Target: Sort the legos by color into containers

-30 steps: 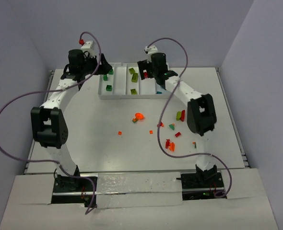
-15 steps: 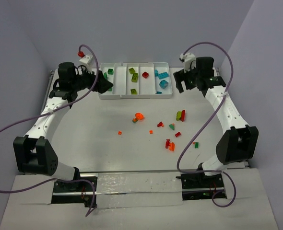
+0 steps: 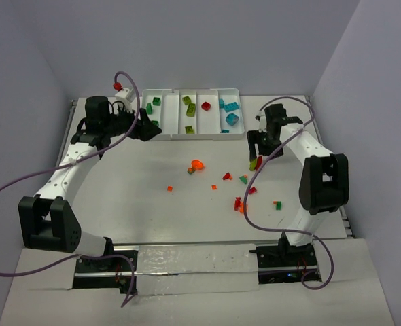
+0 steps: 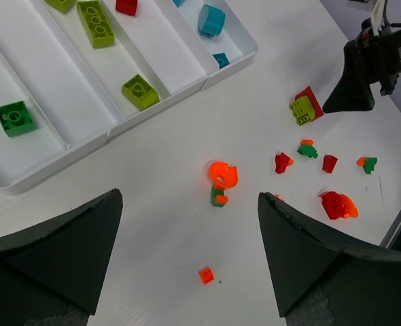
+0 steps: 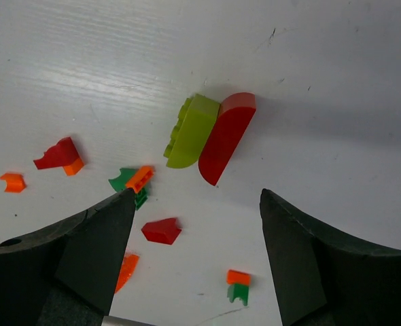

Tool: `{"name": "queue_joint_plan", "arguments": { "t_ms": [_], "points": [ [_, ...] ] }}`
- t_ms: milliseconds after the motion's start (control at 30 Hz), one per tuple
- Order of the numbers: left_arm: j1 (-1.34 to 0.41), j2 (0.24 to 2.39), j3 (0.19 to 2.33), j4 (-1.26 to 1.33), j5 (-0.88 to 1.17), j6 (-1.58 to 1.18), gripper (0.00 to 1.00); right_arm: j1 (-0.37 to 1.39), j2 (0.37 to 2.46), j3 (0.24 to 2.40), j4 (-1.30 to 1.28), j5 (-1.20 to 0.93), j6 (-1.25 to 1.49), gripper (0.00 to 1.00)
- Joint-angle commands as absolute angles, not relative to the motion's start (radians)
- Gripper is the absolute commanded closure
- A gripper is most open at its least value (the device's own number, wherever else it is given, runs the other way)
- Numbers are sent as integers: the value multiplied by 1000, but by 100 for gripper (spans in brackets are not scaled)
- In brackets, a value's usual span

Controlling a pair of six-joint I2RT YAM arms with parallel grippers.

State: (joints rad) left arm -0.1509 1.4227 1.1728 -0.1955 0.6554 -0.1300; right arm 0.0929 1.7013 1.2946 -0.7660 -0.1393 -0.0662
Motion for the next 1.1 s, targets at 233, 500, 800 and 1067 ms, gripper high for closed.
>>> {"name": "queue_joint_plan", "arguments": {
  "t_ms": [233,500,800,1067],
  "points": [
    [-155,1382,1149,-189,600,-149,9,94,1880,1351,-724,-91,105,19],
    [-155,1385,1153,-189,561,-151,9,98,1890,1304,-676,-74,119,36],
    [-155,1404,1127,-189,617,-204,10,98,1824,1262,-600,-110,5,52],
    [-153,1366,1069,-138,794,-309,10,113,1540,1193,-569,-320,-185,52]
  ]
}}
